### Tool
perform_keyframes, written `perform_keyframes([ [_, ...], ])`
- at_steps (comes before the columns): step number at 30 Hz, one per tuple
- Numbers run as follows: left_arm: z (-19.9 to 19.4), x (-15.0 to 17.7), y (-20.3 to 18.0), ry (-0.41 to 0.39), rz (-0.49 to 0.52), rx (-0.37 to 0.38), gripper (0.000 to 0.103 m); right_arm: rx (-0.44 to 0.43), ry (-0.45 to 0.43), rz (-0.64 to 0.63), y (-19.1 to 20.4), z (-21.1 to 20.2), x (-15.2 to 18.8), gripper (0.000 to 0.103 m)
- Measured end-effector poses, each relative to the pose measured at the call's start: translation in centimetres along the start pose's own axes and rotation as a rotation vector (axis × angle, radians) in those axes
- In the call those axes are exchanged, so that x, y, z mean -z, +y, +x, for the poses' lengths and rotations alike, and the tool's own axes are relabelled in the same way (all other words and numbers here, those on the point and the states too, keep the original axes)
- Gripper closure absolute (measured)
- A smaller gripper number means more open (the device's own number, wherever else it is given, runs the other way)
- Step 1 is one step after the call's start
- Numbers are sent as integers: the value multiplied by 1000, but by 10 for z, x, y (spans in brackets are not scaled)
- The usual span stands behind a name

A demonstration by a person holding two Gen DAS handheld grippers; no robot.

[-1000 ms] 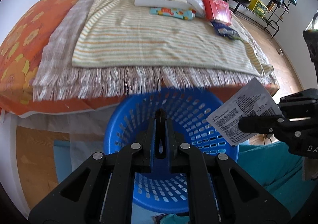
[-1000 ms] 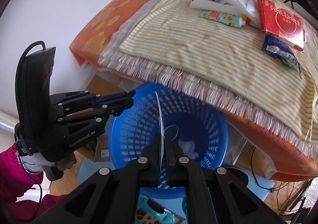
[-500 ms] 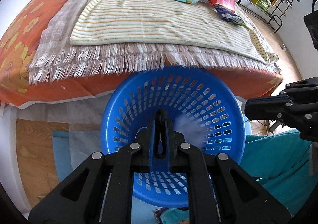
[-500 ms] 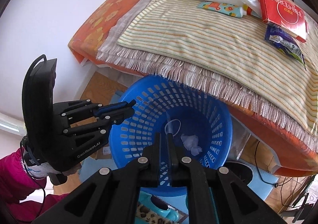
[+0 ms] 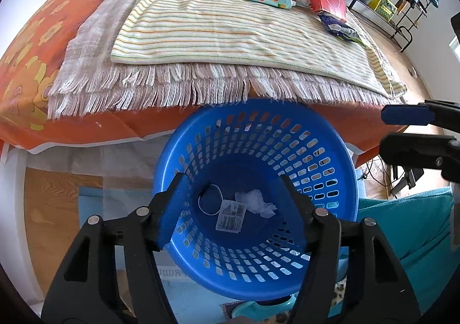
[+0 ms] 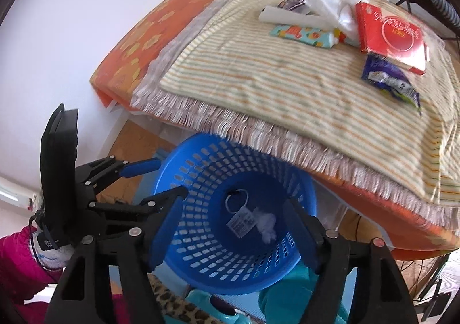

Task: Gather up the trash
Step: 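Carry hair tie and paper label to the blue basket and release both, then move both tools back over the towel toward the remaining trash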

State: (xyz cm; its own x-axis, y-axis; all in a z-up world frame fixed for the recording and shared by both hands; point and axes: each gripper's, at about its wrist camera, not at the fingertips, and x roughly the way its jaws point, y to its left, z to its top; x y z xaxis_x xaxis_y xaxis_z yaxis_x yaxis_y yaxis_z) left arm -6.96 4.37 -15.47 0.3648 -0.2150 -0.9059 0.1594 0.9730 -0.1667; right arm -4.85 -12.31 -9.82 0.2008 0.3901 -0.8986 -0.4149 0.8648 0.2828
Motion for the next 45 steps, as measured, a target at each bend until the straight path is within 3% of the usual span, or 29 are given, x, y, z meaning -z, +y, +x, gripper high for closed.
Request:
perform_keyframes([
  [3, -1, -1, 0, -1, -2, 3, 37, 11, -4, 25, -5, -4, -3, 20],
  [10, -12, -9, 0, -36, 10, 15, 37, -10, -90, 86, -15, -46, -25, 17],
  [20, -32, -46, 3, -120, 39, 22, 37, 30, -214, 110, -52, -95, -51, 12],
  [28, -40, -98, -17, -193, 100, 39, 37, 125, -249, 145, -109, -99, -57, 12],
  [35, -32, -160, -42, -229, 127, 84, 37, 149, -253, 212, -169, -86, -59, 15],
  [40, -17, -203, -58, -234, 142, 97, 37, 87, -253, 260, -200, -74, -67, 25],
  [45, -1, -243, -64, -219, 112, 134, 37, 31, -255, 271, -215, -58, -82, 27],
])
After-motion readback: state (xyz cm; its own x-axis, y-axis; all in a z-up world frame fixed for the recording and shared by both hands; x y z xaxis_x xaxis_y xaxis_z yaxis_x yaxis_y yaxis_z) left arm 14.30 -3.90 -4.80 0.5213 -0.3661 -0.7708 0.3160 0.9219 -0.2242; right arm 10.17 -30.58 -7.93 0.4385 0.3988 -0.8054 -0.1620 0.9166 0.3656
